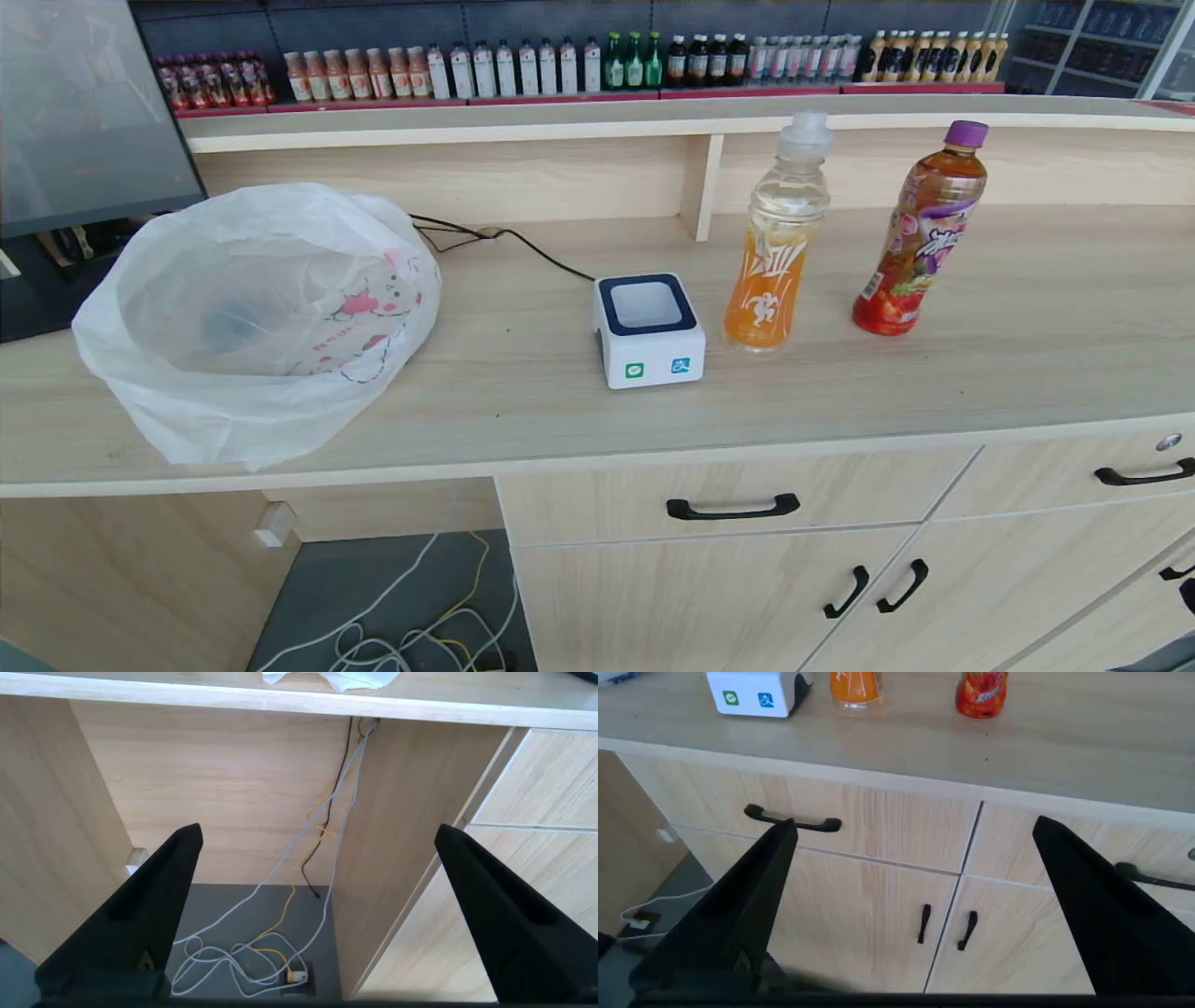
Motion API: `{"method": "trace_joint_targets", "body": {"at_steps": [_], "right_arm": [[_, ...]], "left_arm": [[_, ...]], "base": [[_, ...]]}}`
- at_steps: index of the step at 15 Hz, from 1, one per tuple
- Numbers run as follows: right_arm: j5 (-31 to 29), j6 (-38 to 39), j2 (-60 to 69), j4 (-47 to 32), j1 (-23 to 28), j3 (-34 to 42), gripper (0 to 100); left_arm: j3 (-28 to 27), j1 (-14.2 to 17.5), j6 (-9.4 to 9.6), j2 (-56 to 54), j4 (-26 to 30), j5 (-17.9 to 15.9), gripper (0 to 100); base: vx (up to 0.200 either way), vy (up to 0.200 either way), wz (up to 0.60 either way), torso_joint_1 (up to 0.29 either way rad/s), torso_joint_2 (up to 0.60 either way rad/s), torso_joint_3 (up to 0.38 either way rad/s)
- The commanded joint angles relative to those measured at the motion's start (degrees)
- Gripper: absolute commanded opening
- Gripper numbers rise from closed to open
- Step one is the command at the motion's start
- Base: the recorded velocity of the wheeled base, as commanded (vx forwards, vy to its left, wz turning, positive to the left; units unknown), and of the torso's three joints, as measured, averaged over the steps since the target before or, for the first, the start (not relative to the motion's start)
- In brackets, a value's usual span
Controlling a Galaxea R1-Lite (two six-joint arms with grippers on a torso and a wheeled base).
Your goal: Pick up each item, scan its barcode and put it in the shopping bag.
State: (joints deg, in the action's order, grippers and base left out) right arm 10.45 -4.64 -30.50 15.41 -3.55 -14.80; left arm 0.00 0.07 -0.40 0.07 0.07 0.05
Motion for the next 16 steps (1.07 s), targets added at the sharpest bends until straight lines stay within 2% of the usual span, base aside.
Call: {"method": "trace_joint_targets", "body": {"at_steps": [1, 3, 8, 11, 12, 13, 16], "right_arm": [[0.01, -0.01, -11.25, 8.85, -0.32, 2.49, 100], [0.01, 0.07, -18.1, 19.4, -0.76, 4.34, 100], [0.01, 0.25, -34.19, 44.36, -6.12, 5.83, 100], [0.01, 0.16, -48.86, 67.03, -6.21, 0.56, 100], [0.01, 0.16, -49.83, 68.53, -6.21, 0.39, 100], [0.01, -0.01, -54.05, 74.59, -6.3, 0.65, 100], [-0.25, -0.28, -56.25, 74.59, -7.35, -1.28, 100]], "left_arm": [[0.0, 0.01, -0.04, 0.01, 0.01, -0.05, 100], [0.0, 0.01, -0.04, 0.01, 0.01, 0.04, 100], [0.0, 0.01, -0.04, 0.01, 0.01, 0.04, 100], [0.0, 0.01, -0.04, 0.01, 0.01, 0.04, 100], [0.0, 0.01, -0.04, 0.01, 0.01, 0.04, 100], [0.0, 0.01, -0.04, 0.01, 0.01, 0.04, 100], [0.0, 0.01, -0.04, 0.01, 0.01, 0.04, 100]], "base": [[0.0, 0.0, 0.0, 0.0, 0.0, 0.0], [0.0, 0.0, 0.0, 0.0, 0.0, 0.0], [0.0, 0.0, 0.0, 0.0, 0.0, 0.0], [0.0, 0.0, 0.0, 0.0, 0.0, 0.0], [0.0, 0.0, 0.0, 0.0, 0.0, 0.0], [0.0, 0.0, 0.0, 0.0, 0.0, 0.0], [0.0, 0.0, 0.0, 0.0, 0.0, 0.0]]}}
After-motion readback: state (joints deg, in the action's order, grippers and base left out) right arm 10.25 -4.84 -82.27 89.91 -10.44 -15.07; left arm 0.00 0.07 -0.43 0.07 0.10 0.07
